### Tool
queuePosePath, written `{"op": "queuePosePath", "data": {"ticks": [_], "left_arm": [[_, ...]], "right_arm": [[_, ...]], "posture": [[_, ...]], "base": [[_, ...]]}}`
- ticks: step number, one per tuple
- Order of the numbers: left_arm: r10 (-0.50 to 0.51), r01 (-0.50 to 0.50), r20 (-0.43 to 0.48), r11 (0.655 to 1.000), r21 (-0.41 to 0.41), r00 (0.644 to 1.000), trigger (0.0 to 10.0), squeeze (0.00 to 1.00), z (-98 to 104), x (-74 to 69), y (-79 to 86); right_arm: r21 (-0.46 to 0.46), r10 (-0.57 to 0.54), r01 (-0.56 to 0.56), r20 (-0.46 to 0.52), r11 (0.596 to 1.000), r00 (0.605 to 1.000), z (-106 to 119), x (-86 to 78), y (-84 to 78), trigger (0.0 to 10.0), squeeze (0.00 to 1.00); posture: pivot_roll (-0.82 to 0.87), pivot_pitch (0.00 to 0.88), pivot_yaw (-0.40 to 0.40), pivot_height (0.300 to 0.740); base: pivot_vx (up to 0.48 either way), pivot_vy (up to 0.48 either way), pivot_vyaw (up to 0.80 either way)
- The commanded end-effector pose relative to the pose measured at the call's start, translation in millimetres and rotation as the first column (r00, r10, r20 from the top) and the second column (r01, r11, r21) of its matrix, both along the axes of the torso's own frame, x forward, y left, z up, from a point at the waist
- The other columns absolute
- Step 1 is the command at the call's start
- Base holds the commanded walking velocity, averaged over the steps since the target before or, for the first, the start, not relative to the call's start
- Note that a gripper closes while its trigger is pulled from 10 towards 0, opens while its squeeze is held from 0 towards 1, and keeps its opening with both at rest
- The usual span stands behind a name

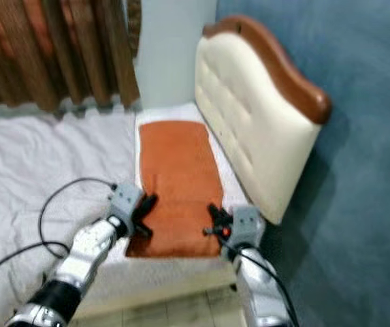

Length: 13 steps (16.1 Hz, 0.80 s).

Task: Clean up the room

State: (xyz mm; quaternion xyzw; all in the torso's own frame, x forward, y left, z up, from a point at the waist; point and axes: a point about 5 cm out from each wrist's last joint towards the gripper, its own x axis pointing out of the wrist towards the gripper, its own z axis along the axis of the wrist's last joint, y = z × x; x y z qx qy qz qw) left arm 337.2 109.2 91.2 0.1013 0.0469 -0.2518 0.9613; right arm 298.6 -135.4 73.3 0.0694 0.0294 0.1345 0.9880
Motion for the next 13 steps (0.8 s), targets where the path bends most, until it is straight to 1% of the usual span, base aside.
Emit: {"op": "queuePosePath", "data": {"ticks": [1, 7, 13], "left_arm": [[-0.009, 0.01, 0.056, 1.0, -0.005, 0.998, 10.0, 0.0, 13.0, 4.6, -3.8], [-0.019, 0.019, 0.059, 1.0, -0.006, 0.998, 10.0, 0.0, 13.6, 4.9, -2.7], [-0.033, 0.033, 0.062, 0.999, 0.01, 0.998, 10.0, 0.0, 14.9, 4.6, 0.7]], "right_arm": [[-0.006, -0.064, 0.064, 0.05, 0.998, 0.997, 8.9, 2.1, -18.8, 0.0, 0.0], [-0.002, -0.059, 0.059, 0.047, 0.998, 0.997, 7.8, 3.4, -16.7, 0.0, 0.0], [0.005, -0.059, 0.058, 0.043, 0.998, 0.997, 5.8, 4.0, -12.7, 0.0, 0.0]], "posture": [[-0.06, 0.0, -0.02, 0.74], [-0.05, 0.0, -0.022, 0.74], [-0.04, 0.0, -0.01, 0.74]], "base": [[0.424, 0.0, 0.0], [0.425, 0.0, 0.0], [0.426, 0.0, 0.0]]}}
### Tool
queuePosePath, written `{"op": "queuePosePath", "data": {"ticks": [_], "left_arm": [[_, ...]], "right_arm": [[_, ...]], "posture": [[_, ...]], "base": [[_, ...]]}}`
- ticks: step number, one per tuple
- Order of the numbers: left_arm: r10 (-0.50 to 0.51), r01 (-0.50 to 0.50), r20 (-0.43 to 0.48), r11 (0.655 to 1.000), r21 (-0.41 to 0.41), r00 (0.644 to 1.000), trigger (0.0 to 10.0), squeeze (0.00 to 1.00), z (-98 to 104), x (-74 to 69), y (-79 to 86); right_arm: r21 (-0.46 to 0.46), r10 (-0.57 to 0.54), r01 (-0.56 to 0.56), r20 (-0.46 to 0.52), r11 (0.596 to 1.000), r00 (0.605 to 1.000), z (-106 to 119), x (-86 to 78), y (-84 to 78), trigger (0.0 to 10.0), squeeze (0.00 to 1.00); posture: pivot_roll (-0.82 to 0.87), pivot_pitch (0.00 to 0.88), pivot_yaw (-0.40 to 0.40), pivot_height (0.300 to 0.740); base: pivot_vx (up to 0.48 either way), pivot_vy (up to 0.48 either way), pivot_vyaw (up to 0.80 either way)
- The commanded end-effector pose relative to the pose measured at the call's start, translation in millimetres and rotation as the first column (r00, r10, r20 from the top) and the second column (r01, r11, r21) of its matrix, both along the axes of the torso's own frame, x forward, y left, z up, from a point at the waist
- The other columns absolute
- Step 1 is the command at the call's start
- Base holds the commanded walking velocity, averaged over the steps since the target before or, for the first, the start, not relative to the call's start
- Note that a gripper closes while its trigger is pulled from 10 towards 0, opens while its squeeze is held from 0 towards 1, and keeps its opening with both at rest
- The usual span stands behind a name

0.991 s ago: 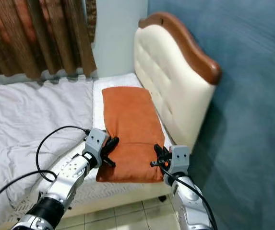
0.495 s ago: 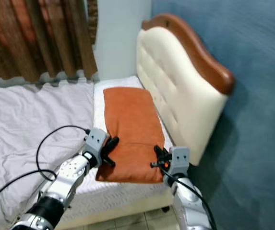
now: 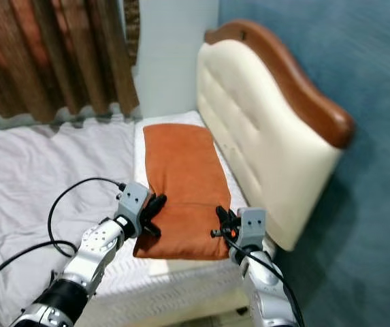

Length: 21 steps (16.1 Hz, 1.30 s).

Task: Clean up the room

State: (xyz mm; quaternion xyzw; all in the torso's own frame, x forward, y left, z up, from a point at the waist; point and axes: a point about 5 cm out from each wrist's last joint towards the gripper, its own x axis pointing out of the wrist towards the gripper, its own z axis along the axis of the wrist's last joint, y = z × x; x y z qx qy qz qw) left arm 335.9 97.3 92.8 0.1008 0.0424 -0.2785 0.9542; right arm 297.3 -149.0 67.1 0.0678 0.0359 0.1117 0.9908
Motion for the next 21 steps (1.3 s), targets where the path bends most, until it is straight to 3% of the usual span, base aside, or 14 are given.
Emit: {"op": "queuePosePath", "data": {"ticks": [1, 6, 7, 12, 13, 16, 19, 21], "left_arm": [[0.015, -0.016, 0.056, 1.0, 0.018, 0.998, 10.0, 0.0, 11.8, 4.3, 14.5], [0.005, -0.01, 0.07, 0.997, 0.077, 0.998, 10.0, 0.0, 10.4, 4.3, 13.8], [-0.008, 0.004, 0.065, 0.998, 0.062, 0.998, 10.0, 1.0, 11.0, 4.8, 12.5], [0.127, -0.134, 0.071, 0.985, 0.109, 0.989, 10.0, 1.0, 7.5, 8.5, 30.9], [0.154, -0.164, 0.077, 0.976, 0.147, 0.985, 10.0, 0.0, 4.2, 6.1, 39.1], [0.228, -0.238, 0.09, 0.963, 0.123, 0.969, 10.0, 0.0, 2.5, -3.1, 56.6], [0.268, -0.28, 0.135, 0.957, 0.075, 0.954, 10.0, 0.0, 9.5, -8.9, 61.8], [0.274, -0.288, 0.174, 0.956, 0.06, 0.946, 10.0, 0.0, 14.2, -16.0, 58.3]], "right_arm": [[0.012, -0.014, 0.014, 0.055, 1.0, 0.998, 9.9, 3.2, 3.2, 0.0, 0.0], [0.025, -0.03, 0.029, 0.031, 0.999, 0.999, 0.4, -3.0, 7.0, 0.0, 0.0], [0.024, -0.034, 0.033, 0.028, 0.999, 0.999, -0.4, -2.7, 6.7, 0.0, 0.0], [-0.024, -0.075, 0.075, -0.008, 0.997, 0.997, -3.4, 14.4, 0.1, 0.0, 0.0], [-0.039, -0.085, 0.084, -0.025, 0.996, 0.996, -3.4, 22.3, 0.1, 0.0, 0.0], [-0.112, -0.062, 0.059, -0.023, 0.992, 0.998, 0.4, 36.0, 10.8, 0.0, 0.0], [-0.142, -0.066, 0.065, -0.001, 0.988, 0.998, 4.9, 41.4, 16.6, 0.0, 0.0], [-0.216, -0.103, 0.12, 0.086, 0.969, 0.991, 15.5, 46.3, 10.8, 0.0, 0.0]], "posture": [[-0.04, 0.0, -0.001, 0.74], [-0.03, 0.0, 0.022, 0.74], [-0.03, 0.0, 0.02, 0.74], [0.02, 0.0, -0.005, 0.74], [0.05, 0.0, -0.023, 0.74], [0.13, 0.0, -0.057, 0.74], [0.15, 0.006, -0.078, 0.74], [0.17, 0.017, -0.09, 0.74]], "base": [[0.424, 0.0, 0.0], [0.254, 0.0, 0.0], [0.0, 0.0, 0.0], [0.0, 0.0, 0.0], [0.0, 0.0, 0.0], [0.0, 0.0, 0.0], [0.0, 0.0, 0.0], [0.0, 0.0, 0.0]]}}
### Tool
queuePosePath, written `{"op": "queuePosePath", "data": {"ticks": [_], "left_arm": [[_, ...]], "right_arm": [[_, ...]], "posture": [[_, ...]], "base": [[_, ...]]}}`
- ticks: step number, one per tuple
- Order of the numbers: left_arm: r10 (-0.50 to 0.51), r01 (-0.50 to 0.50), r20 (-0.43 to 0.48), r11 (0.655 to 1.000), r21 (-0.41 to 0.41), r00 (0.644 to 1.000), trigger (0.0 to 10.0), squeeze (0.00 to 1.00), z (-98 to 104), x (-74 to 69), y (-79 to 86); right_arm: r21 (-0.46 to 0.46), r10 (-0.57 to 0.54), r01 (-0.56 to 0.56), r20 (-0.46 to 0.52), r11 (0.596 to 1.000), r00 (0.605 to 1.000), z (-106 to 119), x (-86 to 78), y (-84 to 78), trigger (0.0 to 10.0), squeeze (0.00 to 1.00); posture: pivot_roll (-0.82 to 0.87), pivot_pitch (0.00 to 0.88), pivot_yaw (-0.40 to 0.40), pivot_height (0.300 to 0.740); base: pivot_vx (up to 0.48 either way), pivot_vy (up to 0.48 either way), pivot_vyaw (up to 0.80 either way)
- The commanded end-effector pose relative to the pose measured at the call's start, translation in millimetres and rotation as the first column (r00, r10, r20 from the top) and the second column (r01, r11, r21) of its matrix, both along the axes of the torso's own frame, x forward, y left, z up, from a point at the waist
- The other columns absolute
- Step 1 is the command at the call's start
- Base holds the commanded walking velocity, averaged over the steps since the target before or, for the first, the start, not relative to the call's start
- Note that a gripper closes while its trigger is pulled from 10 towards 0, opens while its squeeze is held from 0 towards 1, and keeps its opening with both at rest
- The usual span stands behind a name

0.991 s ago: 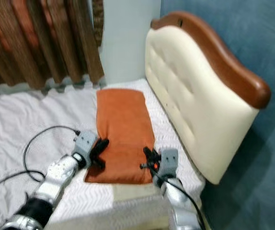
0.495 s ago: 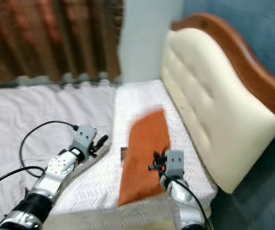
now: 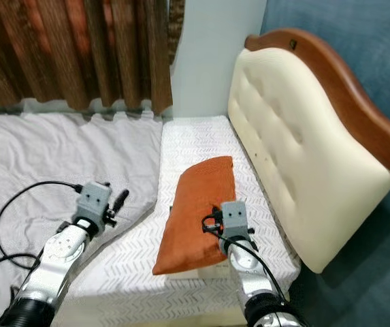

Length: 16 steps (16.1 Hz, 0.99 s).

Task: Clean up the room

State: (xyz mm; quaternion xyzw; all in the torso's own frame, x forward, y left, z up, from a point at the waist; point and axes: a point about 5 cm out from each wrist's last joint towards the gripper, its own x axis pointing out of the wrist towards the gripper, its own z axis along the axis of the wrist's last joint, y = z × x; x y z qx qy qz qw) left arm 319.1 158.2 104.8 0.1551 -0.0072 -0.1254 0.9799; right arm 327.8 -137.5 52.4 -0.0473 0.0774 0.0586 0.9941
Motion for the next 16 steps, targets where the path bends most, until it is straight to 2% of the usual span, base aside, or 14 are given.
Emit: {"op": "queuePosePath", "data": {"ticks": [1, 2, 3, 4, 5, 7, 8, 10, 13, 15, 16], "left_arm": [[-0.009, 0.009, 0.016, 1.0, -0.006, 1.0, 10.0, 0.0, 2.3, -4.1, -6.5], [-0.01, 0.01, 0.01, 1.0, -0.008, 1.0, 10.0, 0.0, 1.0, -5.6, -8.1], [-0.003, 0.003, 0.018, 0.999, -0.034, 1.0, 10.0, 0.0, 0.6, -9.8, -11.9], [0.011, -0.009, 0.039, 0.999, -0.044, 0.999, 10.0, 0.0, 3.6, -11.0, -12.7], [0.038, -0.032, 0.062, 0.995, -0.098, 0.997, 10.0, 0.0, 9.9, -13.6, -13.5], [0.039, -0.03, 0.06, 0.989, -0.147, 0.997, 10.0, 0.0, 14.4, -23.0, -18.1], [0.028, -0.02, 0.052, 0.989, -0.149, 0.998, 10.0, 0.0, 14.5, -29.4, -21.8], [0.03, -0.024, 0.032, 0.984, -0.177, 0.999, 10.0, 0.0, 13.8, -33.8, -26.7], [0.054, -0.049, 0.019, 0.981, -0.185, 0.998, 10.0, 0.0, 16.4, -24.3, -29.9], [0.058, -0.056, 0.005, 0.981, -0.183, 0.998, 10.0, 0.0, 17.2, -22.1, -28.5], [0.061, -0.058, 0.007, 0.981, -0.187, 0.998, 10.0, 0.0, 17.5, -21.7, -27.6]], "right_arm": [[-0.037, -0.052, 0.06, 0.192, 0.998, 0.98, 37.3, 17.8, -13.4, 0.0, 0.0], [-0.039, -0.071, 0.081, 0.201, 0.996, 0.977, 38.7, 17.7, -18.8, 0.0, 0.0], [-0.077, -0.108, 0.132, 0.261, 0.988, 0.959, 44.9, 14.2, -35.0, 0.0, 0.0], [-0.101, -0.135, 0.175, 0.317, 0.979, 0.939, 52.5, 11.2, -44.3, 0.0, 0.0], [-0.105, -0.214, 0.282, 0.419, 0.954, 0.882, 70.2, 0.9, -62.9, 0.0, 0.0], [-0.094, -0.27, 0.349, 0.46, 0.932, 0.846, 79.8, -24.4, -75.6, 0.0, 0.0], [-0.095, -0.28, 0.356, 0.444, 0.93, 0.851, 76.2, -34.9, -77.7, 0.0, 0.0], [-0.117, -0.245, 0.316, 0.405, 0.942, 0.881, 63.2, -43.9, -73.9, 0.0, 0.0], [-0.152, -0.143, 0.203, 0.334, 0.967, 0.932, 52.0, -34.2, -60.5, 0.0, 0.0], [-0.142, -0.099, 0.149, 0.311, 0.979, 0.945, 56.5, -20.2, -50.3, 0.0, 0.0], [-0.139, -0.092, 0.141, 0.315, 0.98, 0.945, 57.9, -18.4, -48.1, 0.0, 0.0]], "posture": [[0.16, 0.026, -0.096, 0.74], [0.16, 0.026, -0.096, 0.74], [0.15, 0.03, -0.106, 0.74], [0.15, 0.03, -0.106, 0.74], [0.15, 0.028, -0.12, 0.74], [0.12, 0.026, -0.136, 0.74], [0.11, 0.03, -0.132, 0.74], [0.1, 0.027, -0.128, 0.74], [0.09, 0.02, -0.107, 0.74], [0.09, 0.015, -0.1, 0.74], [0.09, 0.015, -0.1, 0.74]], "base": [[0.0, 0.0, 0.0], [0.0, 0.0, 0.0], [0.0, 0.0, 0.0], [0.0, -0.259, 0.0], [0.0, -0.469, 0.0], [0.0, -0.465, 0.0], [0.0, -0.465, 0.0], [0.0, -0.461, 0.0], [0.0, -0.458, 0.0], [0.0, -0.458, 0.0], [0.0, -0.458, 0.0]]}}
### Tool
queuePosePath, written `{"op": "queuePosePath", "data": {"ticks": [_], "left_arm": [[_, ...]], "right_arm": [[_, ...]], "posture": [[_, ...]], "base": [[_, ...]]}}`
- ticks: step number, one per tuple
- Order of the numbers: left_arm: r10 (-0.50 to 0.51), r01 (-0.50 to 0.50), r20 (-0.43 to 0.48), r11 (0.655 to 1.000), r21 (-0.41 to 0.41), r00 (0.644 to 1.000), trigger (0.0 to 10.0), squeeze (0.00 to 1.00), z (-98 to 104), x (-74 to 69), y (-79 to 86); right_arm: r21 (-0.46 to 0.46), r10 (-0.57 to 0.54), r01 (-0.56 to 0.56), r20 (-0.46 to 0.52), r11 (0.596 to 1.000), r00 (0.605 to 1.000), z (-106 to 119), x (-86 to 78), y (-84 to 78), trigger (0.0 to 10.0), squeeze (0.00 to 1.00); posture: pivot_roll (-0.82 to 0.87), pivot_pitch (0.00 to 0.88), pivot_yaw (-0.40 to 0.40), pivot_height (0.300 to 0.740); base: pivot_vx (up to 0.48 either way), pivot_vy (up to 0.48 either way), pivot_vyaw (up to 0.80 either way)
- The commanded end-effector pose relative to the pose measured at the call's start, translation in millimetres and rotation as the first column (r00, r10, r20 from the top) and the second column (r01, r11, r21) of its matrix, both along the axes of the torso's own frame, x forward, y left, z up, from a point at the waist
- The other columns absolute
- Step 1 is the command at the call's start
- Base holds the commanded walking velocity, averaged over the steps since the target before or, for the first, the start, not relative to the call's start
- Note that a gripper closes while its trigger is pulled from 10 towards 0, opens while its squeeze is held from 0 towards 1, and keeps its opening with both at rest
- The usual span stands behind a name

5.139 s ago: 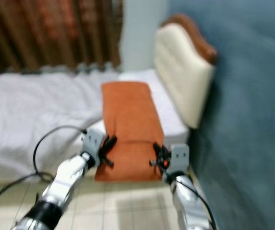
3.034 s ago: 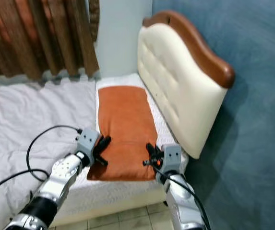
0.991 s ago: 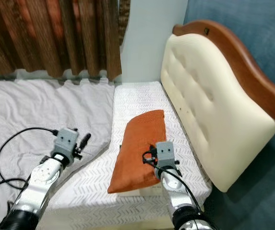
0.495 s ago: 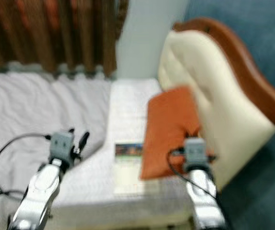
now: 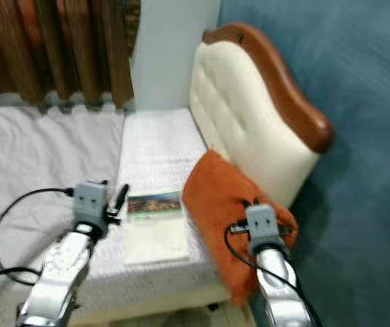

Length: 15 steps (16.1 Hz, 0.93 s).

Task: Clean up the room

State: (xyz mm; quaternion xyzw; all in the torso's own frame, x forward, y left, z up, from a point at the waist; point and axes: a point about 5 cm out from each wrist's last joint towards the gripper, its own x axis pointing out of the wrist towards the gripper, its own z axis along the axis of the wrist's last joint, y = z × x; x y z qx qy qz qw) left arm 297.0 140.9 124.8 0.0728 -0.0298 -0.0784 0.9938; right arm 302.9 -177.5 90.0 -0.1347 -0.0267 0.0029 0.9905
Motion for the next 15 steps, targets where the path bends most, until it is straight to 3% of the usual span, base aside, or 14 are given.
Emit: {"op": "queuePosePath", "data": {"ticks": [1, 3, 6, 8, 12, 15], "left_arm": [[-0.012, 0.012, -0.005, 1.0, 0.002, 1.0, 10.0, 0.0, -0.7, 0.8, -7.5], [0.008, -0.007, -0.024, 0.999, 0.04, 1.0, 10.0, 0.0, -3.3, 2.7, -7.6], [0.003, -0.002, -0.024, 0.999, 0.036, 1.0, 10.0, 0.0, -3.5, 0.8, -9.0], [0.018, -0.018, -0.012, 0.998, 0.066, 1.0, 10.0, 0.0, -1.9, 2.7, -4.4], [0.014, -0.015, 0.004, 0.993, 0.119, 1.0, 10.0, 0.0, -0.6, 5.0, -3.6], [-0.019, 0.017, 0.022, 0.997, 0.081, 1.0, 10.0, 0.0, 3.5, 3.9, -6.8]], "right_arm": [[0.024, -0.007, 0.005, 0.098, 1.0, 0.995, 22.2, 9.4, -3.3, 0.0, 0.0], [0.108, 0.085, -0.091, 0.06, 0.99, 0.995, 18.8, 15.5, 14.6, 0.0, 0.0], [0.18, 0.131, -0.131, 0.013, 0.975, 0.991, 14.1, 21.2, 25.4, 0.0, 0.0], [0.172, 0.111, -0.111, 0.011, 0.979, 0.994, 13.9, 25.4, 24.7, 0.0, 0.0], [0.179, 0.06, -0.065, 0.033, 0.982, 0.998, 18.3, 30.9, 21.1, 0.0, 0.0], [0.174, 0.024, -0.042, 0.102, 0.984, 0.995, 28.2, 31.9, 20.6, 0.0, 0.0]], "posture": [[0.09, 0.015, -0.103, 0.74], [0.1, 0.019, -0.104, 0.74], [0.11, 0.021, -0.107, 0.74], [0.12, 0.016, -0.107, 0.74], [0.13, 0.004, -0.102, 0.74], [0.13, 0.0, -0.097, 0.74]], "base": [[0.27, -0.394, 0.0], [0.0, 0.0, 0.0], [0.0, 0.0, 0.24], [0.0, 0.0, 0.6], [0.0, 0.0, 0.0], [0.133, 0.089, 0.0]]}}
